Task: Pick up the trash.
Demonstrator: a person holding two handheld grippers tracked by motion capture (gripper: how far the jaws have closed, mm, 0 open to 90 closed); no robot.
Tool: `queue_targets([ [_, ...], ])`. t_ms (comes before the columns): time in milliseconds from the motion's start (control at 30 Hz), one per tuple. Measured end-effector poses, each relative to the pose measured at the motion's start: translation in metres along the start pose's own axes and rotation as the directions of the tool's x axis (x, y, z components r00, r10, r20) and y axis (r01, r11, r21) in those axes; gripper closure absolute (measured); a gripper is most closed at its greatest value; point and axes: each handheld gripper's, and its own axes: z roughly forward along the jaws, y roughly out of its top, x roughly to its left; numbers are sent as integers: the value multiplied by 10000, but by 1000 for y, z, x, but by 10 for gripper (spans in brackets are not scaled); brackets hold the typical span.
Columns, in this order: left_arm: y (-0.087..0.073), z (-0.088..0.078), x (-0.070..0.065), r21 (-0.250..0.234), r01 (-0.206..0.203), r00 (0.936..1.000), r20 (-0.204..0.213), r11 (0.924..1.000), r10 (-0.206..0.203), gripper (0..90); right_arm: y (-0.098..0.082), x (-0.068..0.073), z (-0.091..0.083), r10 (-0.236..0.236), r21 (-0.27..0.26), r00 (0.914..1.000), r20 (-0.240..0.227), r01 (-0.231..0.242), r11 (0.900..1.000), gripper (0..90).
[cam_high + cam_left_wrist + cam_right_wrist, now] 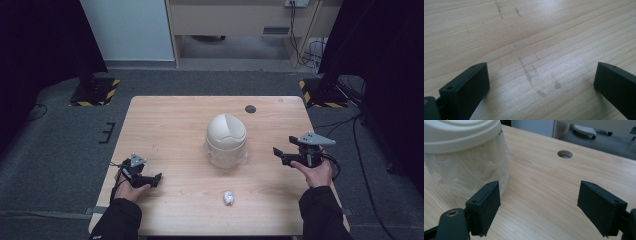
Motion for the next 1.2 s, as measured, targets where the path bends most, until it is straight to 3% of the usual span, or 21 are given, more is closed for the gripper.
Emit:
queue_targets([
  [500,0,0,0,2,-1,10000,-3,10000,1,0,36,15,-14,-511,-1009,9975,-484,461,9938,192],
  [867,0,0,0,4,3,10000,-12,10000,-3,0,69,30,-18,-963,-1692,9908,-948,793,9824,184],
  [1200,0,0,0,6,2,10000,-17,10000,-2,0,92,44,-8,-1223,-2116,9821,-1431,904,9732,180],
])
